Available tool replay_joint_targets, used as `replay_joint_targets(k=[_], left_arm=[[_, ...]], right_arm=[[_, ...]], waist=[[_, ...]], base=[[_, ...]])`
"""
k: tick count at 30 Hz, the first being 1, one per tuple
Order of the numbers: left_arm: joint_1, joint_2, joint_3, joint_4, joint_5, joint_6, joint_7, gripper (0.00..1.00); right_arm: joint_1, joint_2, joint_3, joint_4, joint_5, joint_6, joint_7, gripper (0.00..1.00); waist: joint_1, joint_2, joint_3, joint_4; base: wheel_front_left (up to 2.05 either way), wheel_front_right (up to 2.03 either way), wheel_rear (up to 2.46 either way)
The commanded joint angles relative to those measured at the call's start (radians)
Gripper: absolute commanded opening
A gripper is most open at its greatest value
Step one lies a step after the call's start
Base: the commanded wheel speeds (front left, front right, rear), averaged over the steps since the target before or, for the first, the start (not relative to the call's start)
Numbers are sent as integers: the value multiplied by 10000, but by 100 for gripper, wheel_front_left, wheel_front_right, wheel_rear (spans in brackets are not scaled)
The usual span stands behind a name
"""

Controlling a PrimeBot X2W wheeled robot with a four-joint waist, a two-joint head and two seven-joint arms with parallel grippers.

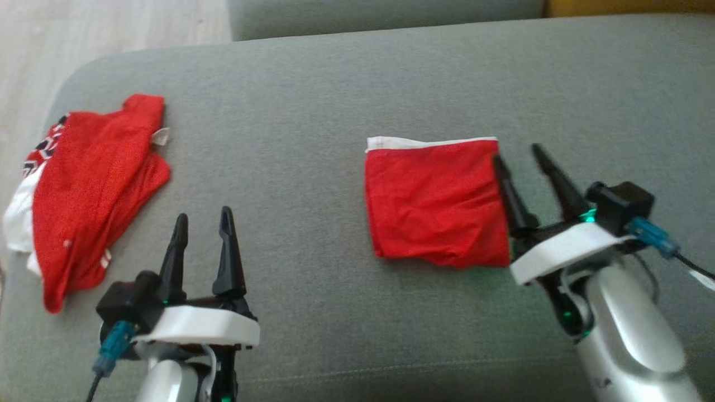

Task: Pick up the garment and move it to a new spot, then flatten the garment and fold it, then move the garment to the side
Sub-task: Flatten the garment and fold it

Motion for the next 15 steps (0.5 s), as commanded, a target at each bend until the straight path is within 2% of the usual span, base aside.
replay_joint_targets(k=[1,4,8,15], left_arm=[[-428,8,401,-339,63,-58,-59,100],[-463,8,452,-221,81,-146,-59,100],[-406,8,436,-88,168,-246,-59,100],[-123,8,103,102,469,-295,-59,100]], right_arm=[[144,65,36,-439,-301,-2,-105,100],[692,196,-688,-1027,-1411,-2,-107,100],[1345,448,-1518,-1591,-2175,-2,-113,100],[2034,657,-2148,-1955,-2480,-2,-131,100]], waist=[[-1,0,35,-108],[-1,0,40,-178],[-1,0,-1,-206],[-1,0,-102,-186]], base=[[0,0,0],[0,0,0],[0,0,0],[0,0,0]])
